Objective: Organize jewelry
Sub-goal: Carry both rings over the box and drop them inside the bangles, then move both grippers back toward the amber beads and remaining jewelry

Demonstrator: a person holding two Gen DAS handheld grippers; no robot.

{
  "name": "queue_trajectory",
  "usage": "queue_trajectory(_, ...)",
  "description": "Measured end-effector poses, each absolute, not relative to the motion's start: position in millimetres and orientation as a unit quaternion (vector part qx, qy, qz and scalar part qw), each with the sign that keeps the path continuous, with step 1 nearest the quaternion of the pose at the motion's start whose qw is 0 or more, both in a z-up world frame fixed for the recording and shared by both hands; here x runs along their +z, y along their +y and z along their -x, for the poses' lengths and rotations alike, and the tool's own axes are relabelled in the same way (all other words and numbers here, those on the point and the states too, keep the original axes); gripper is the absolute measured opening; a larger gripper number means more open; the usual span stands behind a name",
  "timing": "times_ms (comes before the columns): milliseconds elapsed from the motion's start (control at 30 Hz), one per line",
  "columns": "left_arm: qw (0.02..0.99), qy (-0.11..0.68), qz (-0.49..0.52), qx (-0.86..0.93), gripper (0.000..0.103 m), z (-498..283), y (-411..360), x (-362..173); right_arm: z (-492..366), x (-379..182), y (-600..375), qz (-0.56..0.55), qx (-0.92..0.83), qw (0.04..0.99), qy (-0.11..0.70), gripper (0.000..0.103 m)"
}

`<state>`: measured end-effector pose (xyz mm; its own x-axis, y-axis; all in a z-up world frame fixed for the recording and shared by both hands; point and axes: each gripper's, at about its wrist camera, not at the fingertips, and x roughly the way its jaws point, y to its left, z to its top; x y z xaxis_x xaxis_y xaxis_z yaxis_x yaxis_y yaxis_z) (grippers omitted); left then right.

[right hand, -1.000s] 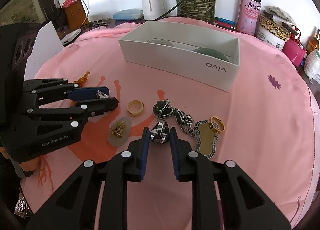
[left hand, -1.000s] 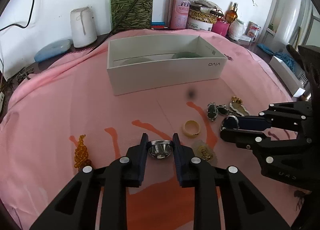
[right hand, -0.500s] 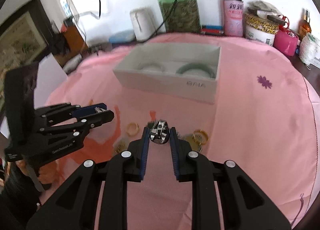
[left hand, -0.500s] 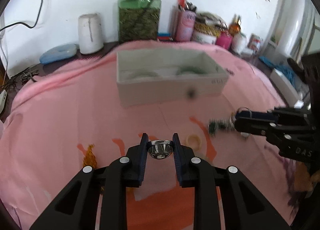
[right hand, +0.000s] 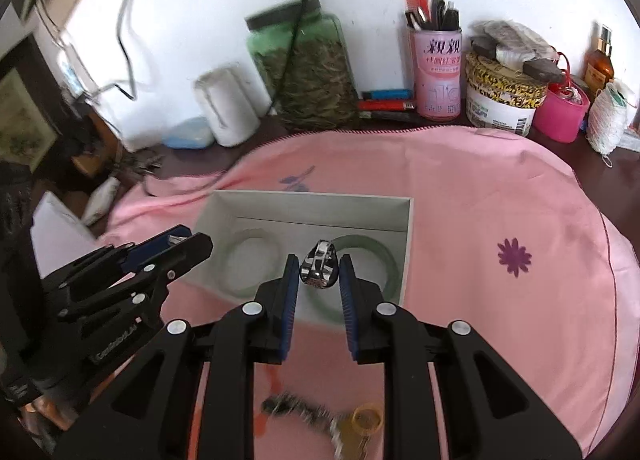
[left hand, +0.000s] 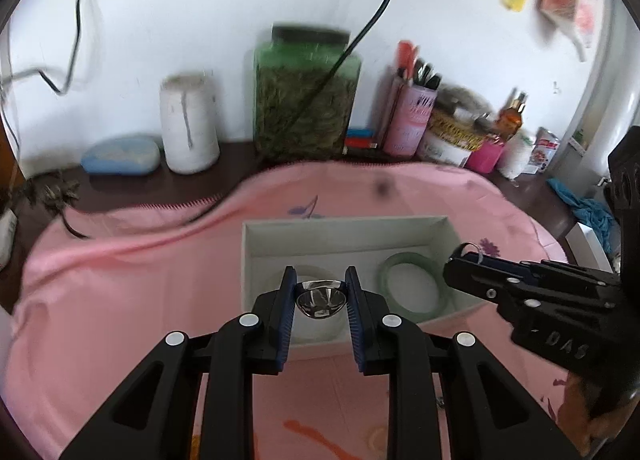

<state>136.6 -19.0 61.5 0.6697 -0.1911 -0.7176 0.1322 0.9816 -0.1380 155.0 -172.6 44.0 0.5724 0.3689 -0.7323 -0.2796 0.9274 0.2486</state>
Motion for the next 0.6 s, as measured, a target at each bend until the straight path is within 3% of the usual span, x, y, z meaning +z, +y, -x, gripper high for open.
queue_trajectory(133,0.905,0.414,0.037,-0.094,0.025,-149,-18,44,-166,28,-167,-0.028,0.164,0.89,0.424,0.023)
queue_trajectory(233,0.908,0.407,0.038,-0.093,0.044,-146,-16,41,-165,29,-171,-0.024,0.16,0.897,0.41,0.035)
queue_trajectory(400,0.918,0.379,0.058,-0.097,0.049,-130,-10,64,-144,61,-187,-0.061,0.171,0.913,0.366,0.039)
queue_trajectory(500,0.925,0.362,0.07,-0.093,0.064,-112,-2,79,-115,83,-196,-0.079,0.18,0.927,0.321,0.069)
queue_trajectory(533,0.927,0.359,0.071,-0.089,0.066,-105,0,82,-107,87,-199,-0.082,0.18,0.931,0.308,0.083)
queue_trajectory(567,0.927,0.357,0.071,-0.085,0.069,-98,3,83,-98,89,-202,-0.084,0.179,0.934,0.298,0.092)
queue_trajectory(600,0.927,0.358,0.071,-0.083,0.072,-91,7,83,-87,88,-205,-0.084,0.181,0.936,0.291,0.093)
